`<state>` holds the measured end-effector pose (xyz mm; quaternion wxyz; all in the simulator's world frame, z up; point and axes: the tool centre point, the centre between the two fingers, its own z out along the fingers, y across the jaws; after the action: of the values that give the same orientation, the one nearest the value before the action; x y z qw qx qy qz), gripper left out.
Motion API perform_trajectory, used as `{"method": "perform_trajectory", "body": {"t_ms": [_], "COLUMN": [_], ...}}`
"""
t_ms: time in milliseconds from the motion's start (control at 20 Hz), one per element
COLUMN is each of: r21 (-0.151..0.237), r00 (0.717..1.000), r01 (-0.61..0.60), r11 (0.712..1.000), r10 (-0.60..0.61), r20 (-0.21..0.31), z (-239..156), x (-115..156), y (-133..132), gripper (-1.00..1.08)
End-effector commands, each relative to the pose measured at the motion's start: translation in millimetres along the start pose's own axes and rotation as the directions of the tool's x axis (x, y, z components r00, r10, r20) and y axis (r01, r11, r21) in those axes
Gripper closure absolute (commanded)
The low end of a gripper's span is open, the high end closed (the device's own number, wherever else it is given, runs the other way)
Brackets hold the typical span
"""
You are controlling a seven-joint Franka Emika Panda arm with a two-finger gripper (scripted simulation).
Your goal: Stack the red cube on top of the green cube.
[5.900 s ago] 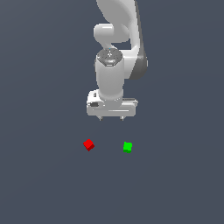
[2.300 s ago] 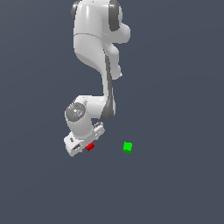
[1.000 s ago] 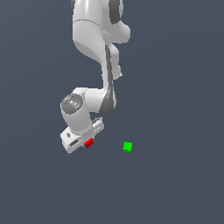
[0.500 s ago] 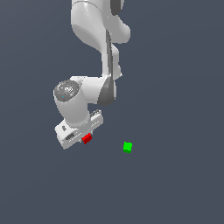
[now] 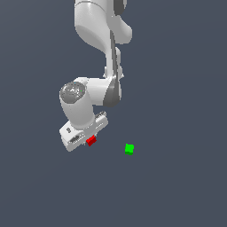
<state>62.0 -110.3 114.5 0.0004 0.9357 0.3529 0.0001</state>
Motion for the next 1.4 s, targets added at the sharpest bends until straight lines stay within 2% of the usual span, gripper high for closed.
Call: {"method": "perform_trajectory", "body": {"t_ms": [0, 700, 950, 1150, 1200, 1350], "r21": [0.0, 0.001, 0.001, 0.001, 0.001, 0.001], "r00": [1.0, 1.0, 1.0, 1.0, 1.0, 1.0], "r01": [0.002, 0.002, 0.002, 0.002, 0.002, 0.002], "r11": [1.0, 1.0, 1.0, 1.0, 1.0, 1.0], "r10": [-0.002, -0.002, -0.002, -0.002, -0.002, -0.002], "r20": [-0.001, -0.001, 0.0, 0.0, 0.0, 0.0], "z": [3.6, 43.9, 51.7, 53.4, 53.4, 53.4], "x": [10.6, 112.0, 132.6, 137.5, 137.5, 137.5], "y": [-10.8, -112.4, -130.5, -134.2, -134.2, -134.2], "gripper": [1.08, 1.08, 1.08, 1.08, -0.92, -0.92]}}
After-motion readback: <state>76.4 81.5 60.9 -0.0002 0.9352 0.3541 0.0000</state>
